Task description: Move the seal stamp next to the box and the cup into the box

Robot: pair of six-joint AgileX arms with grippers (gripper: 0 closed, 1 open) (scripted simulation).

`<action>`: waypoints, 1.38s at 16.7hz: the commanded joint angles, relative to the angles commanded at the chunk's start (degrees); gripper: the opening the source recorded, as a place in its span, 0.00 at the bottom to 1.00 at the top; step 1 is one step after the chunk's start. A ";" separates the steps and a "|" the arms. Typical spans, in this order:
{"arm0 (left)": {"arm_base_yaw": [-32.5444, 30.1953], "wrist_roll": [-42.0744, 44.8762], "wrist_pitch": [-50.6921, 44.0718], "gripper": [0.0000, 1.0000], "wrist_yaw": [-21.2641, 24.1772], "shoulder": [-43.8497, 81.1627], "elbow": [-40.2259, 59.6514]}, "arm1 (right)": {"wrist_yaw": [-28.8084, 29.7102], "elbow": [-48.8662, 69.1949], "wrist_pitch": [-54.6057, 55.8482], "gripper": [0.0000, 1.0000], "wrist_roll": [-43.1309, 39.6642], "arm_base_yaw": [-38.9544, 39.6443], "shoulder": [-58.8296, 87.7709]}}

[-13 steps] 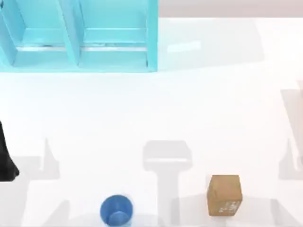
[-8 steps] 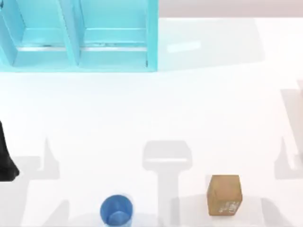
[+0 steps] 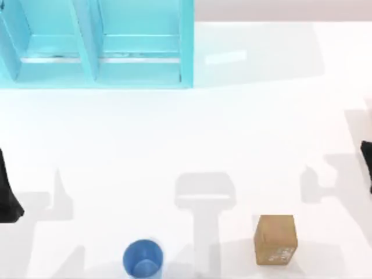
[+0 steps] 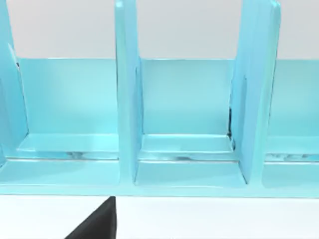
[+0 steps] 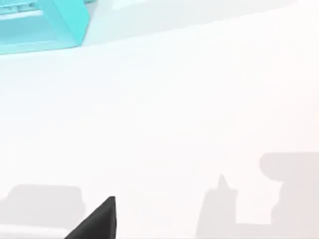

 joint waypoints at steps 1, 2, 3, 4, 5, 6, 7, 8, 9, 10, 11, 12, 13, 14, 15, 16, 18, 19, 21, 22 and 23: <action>0.00 0.00 0.00 1.00 0.00 0.00 0.00 | 0.01 2.73 -2.78 1.00 1.71 1.68 4.65; 0.00 0.00 0.00 1.00 0.00 0.00 0.00 | 0.00 4.92 -5.42 1.00 3.52 3.45 8.81; 0.00 0.00 0.00 1.00 0.00 0.00 0.00 | 0.00 6.61 -8.09 1.00 5.27 5.15 12.55; 0.00 0.00 0.00 1.00 0.00 0.00 0.00 | -0.02 8.38 -10.96 1.00 6.99 6.81 16.29; 0.00 0.00 0.00 1.00 0.00 0.00 0.00 | -0.03 10.50 -14.12 1.00 8.70 8.46 20.43; 0.00 0.00 0.00 1.00 0.00 0.00 0.00 | -0.07 13.12 -17.37 1.00 10.40 10.09 25.00; 0.00 0.00 0.00 1.00 0.00 0.00 0.00 | -0.12 16.12 -20.44 1.00 12.18 11.82 30.04; 0.00 0.00 0.00 1.00 0.00 0.00 0.00 | -0.18 19.17 -23.37 1.00 14.11 13.70 35.21; 0.00 0.00 0.00 1.00 0.00 0.00 0.00 | -0.25 22.32 -26.23 1.00 16.07 15.65 40.03; 0.00 0.00 0.00 1.00 0.00 0.00 0.00 | -0.34 25.66 -29.13 1.00 17.97 17.57 44.34; 0.00 0.00 0.00 1.00 0.00 0.00 0.00 | -0.44 28.95 -31.78 1.00 19.83 19.44 48.07; 0.00 0.00 0.00 1.00 0.00 0.00 0.00 | -0.52 31.95 -34.12 1.00 21.61 21.20 51.22; 0.00 0.00 0.00 1.00 0.00 0.00 0.00 | -0.55 34.50 -36.10 1.00 23.17 22.75 53.82; 0.00 0.00 0.00 1.00 0.00 0.00 0.00 | -0.52 36.55 -37.64 1.00 24.40 24.01 55.88; 0.00 0.00 0.00 1.00 0.00 0.00 0.00 | -0.42 38.14 -38.71 1.00 25.31 24.95 57.41; 0.00 0.00 0.00 1.00 0.00 0.00 0.00 | -0.28 39.29 -39.31 1.00 25.96 25.60 58.38; 0.00 0.00 0.00 1.00 0.00 0.00 0.00 | -0.14 40.09 -39.68 1.00 26.39 26.01 58.89; 0.00 0.00 0.00 1.00 0.00 0.00 0.00 | -0.14 40.09 -39.68 1.00 26.39 26.01 58.89; 0.00 0.00 0.00 1.00 0.00 0.00 0.00 | -0.14 40.09 -39.68 1.00 26.39 26.01 58.89; 0.00 0.00 0.00 1.00 0.00 0.00 0.00 | -0.18 39.94 -39.54 1.00 26.33 25.75 58.69; 0.00 0.00 0.00 1.00 0.00 0.00 0.00 | -0.17 39.76 -39.35 1.00 26.32 25.77 58.80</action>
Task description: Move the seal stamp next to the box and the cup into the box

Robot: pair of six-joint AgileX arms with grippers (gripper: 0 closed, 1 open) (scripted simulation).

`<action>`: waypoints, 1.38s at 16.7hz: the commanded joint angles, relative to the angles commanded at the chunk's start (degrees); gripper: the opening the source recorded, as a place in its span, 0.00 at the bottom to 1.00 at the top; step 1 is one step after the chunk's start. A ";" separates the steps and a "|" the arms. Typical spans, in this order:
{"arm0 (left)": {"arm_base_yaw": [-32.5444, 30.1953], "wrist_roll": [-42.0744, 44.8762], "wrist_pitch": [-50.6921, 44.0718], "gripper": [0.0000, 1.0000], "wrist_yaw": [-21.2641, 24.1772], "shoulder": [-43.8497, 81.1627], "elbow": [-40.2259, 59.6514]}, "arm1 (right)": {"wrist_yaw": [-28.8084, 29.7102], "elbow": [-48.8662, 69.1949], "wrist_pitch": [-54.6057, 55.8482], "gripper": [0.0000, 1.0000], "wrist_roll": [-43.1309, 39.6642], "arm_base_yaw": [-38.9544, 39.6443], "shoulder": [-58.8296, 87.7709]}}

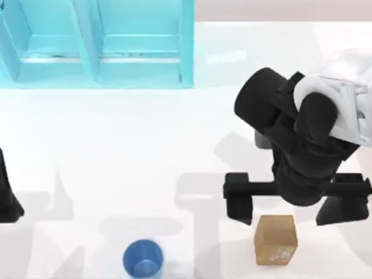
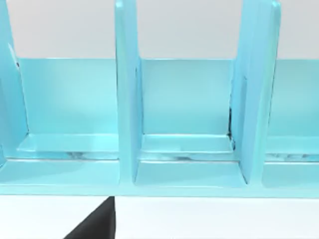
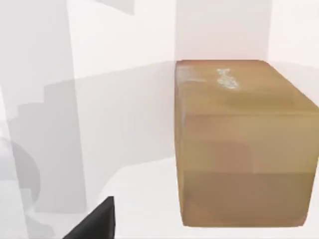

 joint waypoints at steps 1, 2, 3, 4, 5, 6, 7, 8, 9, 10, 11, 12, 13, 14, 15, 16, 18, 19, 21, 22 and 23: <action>0.00 0.00 0.00 1.00 0.00 0.00 0.00 | 0.02 -0.63 0.76 1.00 -0.02 0.06 0.34; 0.00 0.00 0.00 1.00 0.00 0.00 0.00 | 0.03 -1.60 2.10 1.00 -0.02 0.10 0.85; 0.00 0.00 0.00 1.00 0.00 0.00 0.00 | 0.04 -2.85 4.04 1.00 0.01 0.16 1.53; 0.00 0.00 0.00 1.00 0.00 0.00 0.00 | 0.04 -4.28 6.55 1.00 0.06 0.22 2.35; 0.00 0.00 0.00 1.00 0.00 0.00 0.00 | 0.04 -5.86 9.35 1.00 0.14 0.25 3.26; 0.00 0.00 0.00 1.00 0.00 0.00 0.00 | 0.04 -7.46 12.15 1.00 0.21 0.29 4.18; 0.00 0.00 0.00 1.00 0.00 0.00 0.00 | 0.05 -8.95 14.52 1.00 0.26 0.34 5.00; 0.00 0.00 0.00 1.00 0.00 0.00 0.00 | 0.05 -10.22 16.30 1.00 0.33 0.39 5.73; 0.00 0.00 0.00 1.00 0.00 0.00 0.00 | 0.05 -11.11 17.46 1.00 0.38 0.44 6.25; 0.00 0.00 0.00 1.00 0.00 0.00 0.00 | 0.05 -11.57 18.00 1.00 0.40 0.46 6.50; 0.00 0.00 0.00 1.00 0.00 0.00 0.00 | 0.05 -11.61 18.05 1.00 0.40 0.46 6.52; 0.00 0.00 0.00 1.00 0.00 0.00 0.00 | 0.05 -11.61 18.05 1.00 0.40 0.46 6.52; 0.00 0.00 0.00 1.00 0.00 0.00 0.00 | 0.05 -11.61 18.05 1.00 0.40 0.46 6.52; 0.00 0.00 0.00 1.00 0.00 0.00 0.00 | 0.05 -11.61 18.05 0.92 0.40 0.46 6.52; 0.00 0.00 0.00 1.00 0.00 0.00 0.00 | 0.05 -11.61 18.05 0.85 0.40 0.46 6.52; 0.00 0.00 0.00 1.00 0.00 0.00 0.00 | 0.05 -11.61 18.05 0.77 0.40 0.46 6.52; 0.00 0.00 0.00 1.00 0.00 0.00 0.00 | 0.05 -11.61 18.05 0.62 0.40 0.46 6.52; 0.00 0.00 0.00 1.00 0.00 0.00 0.00 | 0.05 -11.61 18.05 0.55 0.40 0.46 6.52; 0.00 0.00 0.00 1.00 0.00 0.00 0.00 | 0.05 -11.61 18.05 0.40 0.40 0.46 6.52; 0.00 0.00 0.00 1.00 0.00 0.00 0.00 | 0.05 -11.61 18.05 0.32 0.40 0.46 6.52; 0.00 0.00 0.00 1.00 0.00 0.00 0.00 | 0.05 -11.61 18.05 0.25 0.40 0.46 6.52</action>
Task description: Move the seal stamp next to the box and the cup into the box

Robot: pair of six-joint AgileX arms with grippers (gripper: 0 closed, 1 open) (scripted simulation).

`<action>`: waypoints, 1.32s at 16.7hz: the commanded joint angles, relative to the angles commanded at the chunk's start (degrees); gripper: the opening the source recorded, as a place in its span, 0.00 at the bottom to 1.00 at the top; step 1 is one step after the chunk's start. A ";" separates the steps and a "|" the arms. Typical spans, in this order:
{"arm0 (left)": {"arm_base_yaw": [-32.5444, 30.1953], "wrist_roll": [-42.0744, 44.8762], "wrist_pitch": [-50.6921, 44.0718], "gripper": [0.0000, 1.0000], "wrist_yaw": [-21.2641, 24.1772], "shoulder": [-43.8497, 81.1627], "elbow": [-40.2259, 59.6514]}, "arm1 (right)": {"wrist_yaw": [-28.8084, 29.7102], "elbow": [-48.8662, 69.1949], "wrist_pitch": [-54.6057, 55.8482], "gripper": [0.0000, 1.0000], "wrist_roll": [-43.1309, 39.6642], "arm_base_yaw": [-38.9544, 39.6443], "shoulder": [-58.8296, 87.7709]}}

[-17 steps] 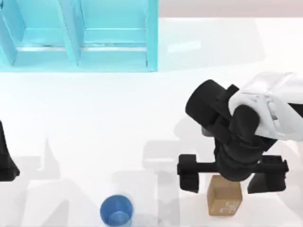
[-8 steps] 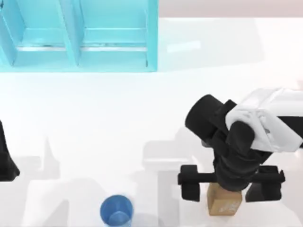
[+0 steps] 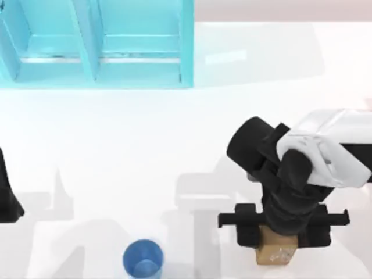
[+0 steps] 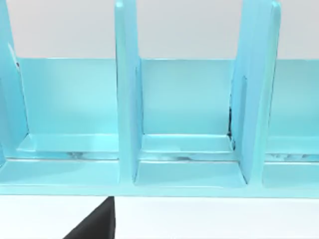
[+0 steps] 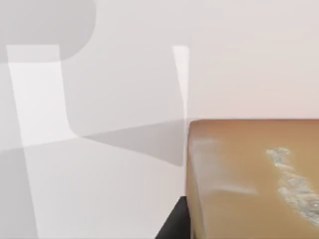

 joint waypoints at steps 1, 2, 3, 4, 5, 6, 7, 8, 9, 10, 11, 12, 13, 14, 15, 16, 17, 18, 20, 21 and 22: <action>0.00 0.00 0.00 1.00 0.00 0.00 0.00 | 0.00 0.00 0.00 0.17 0.00 0.00 0.00; 0.00 0.00 0.00 1.00 0.00 0.00 0.00 | 0.00 0.00 0.00 0.10 0.00 0.00 0.00; 0.00 0.00 0.00 1.00 0.00 0.00 0.00 | 0.00 0.00 0.00 0.02 0.00 0.00 0.00; 0.00 0.00 0.00 1.00 0.00 0.00 0.00 | 0.00 0.00 0.00 0.00 0.00 0.00 0.00; 0.00 0.00 0.00 1.00 0.00 0.00 0.00 | 0.00 0.00 0.00 0.00 0.00 0.00 0.00; 0.00 0.00 0.00 1.00 0.00 0.00 0.00 | 0.00 0.00 0.00 0.00 0.00 0.00 0.00; 0.00 0.00 0.00 1.00 0.00 0.00 0.00 | 0.00 0.00 0.00 0.00 0.00 0.00 0.00; 0.00 0.00 0.00 1.00 0.00 0.00 0.00 | 0.00 0.00 0.00 0.00 0.00 0.00 0.00; 0.00 0.00 0.00 1.00 0.00 0.00 0.00 | 0.00 0.00 0.00 0.00 0.00 0.00 0.00; 0.00 0.00 0.00 1.00 0.00 0.00 0.00 | 0.00 0.00 0.00 0.00 0.00 0.00 0.00; 0.00 0.00 0.00 1.00 0.00 0.00 0.00 | 0.00 0.00 0.00 0.00 0.00 0.00 0.00; 0.00 0.00 0.00 1.00 0.00 0.00 0.00 | 0.03 0.00 0.02 0.00 0.03 -0.13 -0.13; 0.00 0.00 0.00 1.00 0.00 0.00 0.00 | 0.03 0.00 -0.14 0.00 -0.13 -0.28 -0.28; 0.00 0.00 0.00 1.00 0.00 0.00 0.00 | 0.03 0.05 -0.88 0.00 -0.83 -0.95 -0.99; 0.00 0.00 0.00 1.00 0.00 0.00 0.00 | 0.03 0.20 -2.20 0.00 -1.99 -2.07 -2.22; 0.00 0.00 0.00 1.00 0.00 0.00 0.00 | 0.04 0.45 -4.10 0.00 -3.52 -3.54 -3.84; 0.00 0.00 0.00 1.00 0.00 0.00 0.00 | 0.05 0.80 -6.59 0.00 -5.32 -5.28 -5.77; 0.00 0.00 0.00 1.00 0.00 0.00 0.00 | 0.06 1.20 -9.54 0.00 -7.28 -7.19 -7.96; 0.00 0.00 0.00 1.00 0.00 0.00 0.00 | 0.05 2.03 -15.86 0.00 -11.40 -11.29 -12.83; 0.00 0.00 0.00 1.00 0.00 0.00 0.00 | 0.02 2.43 -18.54 0.00 -13.40 -13.28 -15.22; 0.00 0.00 0.00 1.00 0.00 0.00 0.00 | -0.01 2.81 -20.65 0.00 -15.18 -15.05 -17.29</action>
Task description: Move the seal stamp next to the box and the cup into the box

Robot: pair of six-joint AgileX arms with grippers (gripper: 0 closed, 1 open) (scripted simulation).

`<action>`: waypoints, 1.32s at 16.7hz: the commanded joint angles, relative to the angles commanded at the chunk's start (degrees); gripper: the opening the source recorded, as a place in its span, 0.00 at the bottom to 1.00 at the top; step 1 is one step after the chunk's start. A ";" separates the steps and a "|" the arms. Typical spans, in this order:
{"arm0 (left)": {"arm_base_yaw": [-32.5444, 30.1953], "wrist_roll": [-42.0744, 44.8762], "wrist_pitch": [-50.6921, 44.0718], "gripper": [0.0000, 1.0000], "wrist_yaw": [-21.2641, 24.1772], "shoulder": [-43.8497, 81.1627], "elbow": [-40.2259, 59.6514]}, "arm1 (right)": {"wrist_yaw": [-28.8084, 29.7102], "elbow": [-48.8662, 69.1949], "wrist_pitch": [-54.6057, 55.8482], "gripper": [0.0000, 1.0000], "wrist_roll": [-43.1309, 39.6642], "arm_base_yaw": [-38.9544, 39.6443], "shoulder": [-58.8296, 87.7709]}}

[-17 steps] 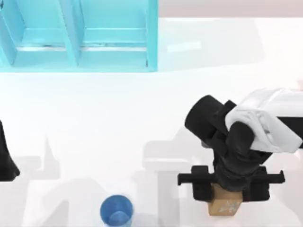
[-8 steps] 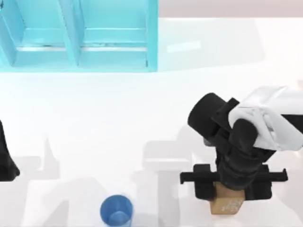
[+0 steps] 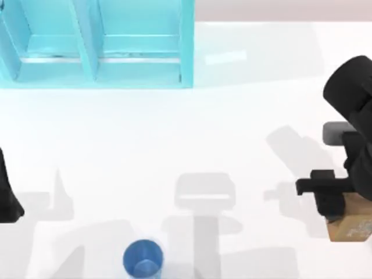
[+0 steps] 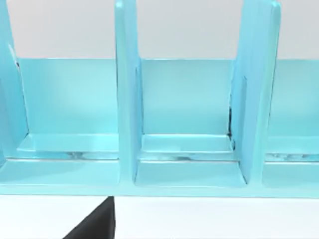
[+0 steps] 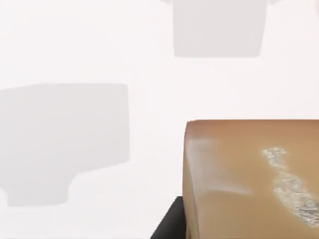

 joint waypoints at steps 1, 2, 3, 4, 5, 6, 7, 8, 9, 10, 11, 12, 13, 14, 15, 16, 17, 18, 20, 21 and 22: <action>0.00 0.00 0.00 1.00 0.00 0.00 0.00 | -0.02 0.30 -1.51 0.00 -1.42 -1.40 -1.52; 0.00 0.00 0.00 1.00 0.00 0.00 0.00 | -0.03 0.50 -2.39 0.00 -2.30 -2.28 -2.42; 0.00 0.00 0.00 1.00 0.00 0.00 0.00 | -0.04 0.57 -2.67 0.00 -2.58 -2.56 -2.71; 0.00 0.00 0.00 1.00 0.00 0.00 0.00 | -0.04 0.57 -2.67 0.00 -2.58 -2.56 -2.71; 0.00 0.00 0.00 1.00 0.00 0.00 0.00 | -0.04 0.57 -2.67 0.00 -2.58 -2.56 -2.71; 0.00 0.00 0.00 1.00 0.00 0.00 0.00 | 0.00 0.36 -2.54 0.00 -2.43 -2.31 -2.45; 0.00 0.00 0.00 1.00 0.00 0.00 0.00 | 0.02 0.53 -2.66 0.00 -2.57 -2.46 -2.32; 0.00 0.00 0.00 1.00 0.00 0.00 0.00 | 0.06 1.27 -3.07 0.00 -3.18 -3.07 -1.72; 0.00 0.00 0.00 1.00 0.00 0.00 0.00 | 0.08 2.54 -3.59 0.00 -4.17 -4.16 -0.64; 0.00 0.00 0.00 1.00 0.00 0.00 0.00 | 0.10 4.31 -4.13 0.00 -5.66 -5.67 0.95; 0.00 0.00 0.00 1.00 0.00 0.00 0.00 | 0.11 6.55 -4.61 0.00 -7.25 -7.25 2.72; 0.00 0.00 0.00 1.00 0.00 0.00 0.00 | 0.17 8.67 -5.03 0.00 -8.40 -8.35 4.06; 0.00 0.00 0.00 1.00 0.00 0.00 0.00 | 0.22 10.58 -5.43 0.00 -9.34 -9.37 4.98; 0.00 0.00 0.00 1.00 0.00 0.00 0.00 | 0.23 12.81 -5.86 0.00 -10.73 -10.80 6.13; 0.00 0.00 0.00 1.00 0.00 0.00 0.00 | 0.28 15.14 -6.33 0.00 -12.58 -12.64 7.76; 0.00 0.00 0.00 1.00 0.00 0.00 0.00 | 0.32 17.05 -6.82 0.00 -14.29 -14.38 9.35; 0.00 0.00 0.00 1.00 0.00 0.00 0.00 | 0.37 18.45 -7.26 0.00 -15.53 -15.63 10.54; 0.00 0.00 0.00 1.00 0.00 0.00 0.00 | 0.40 19.30 -7.56 0.00 -16.25 -16.36 11.23; 0.00 0.00 0.00 1.00 0.00 0.00 0.00 | 0.42 19.58 -7.64 0.00 -16.48 -16.59 11.47; 0.00 0.00 0.00 1.00 0.00 0.00 0.00 | 0.42 19.58 -7.64 0.00 -16.48 -16.59 11.47; 0.00 0.00 0.00 1.00 0.00 0.00 0.00 | 0.43 19.40 -7.49 0.00 -16.30 -16.33 11.27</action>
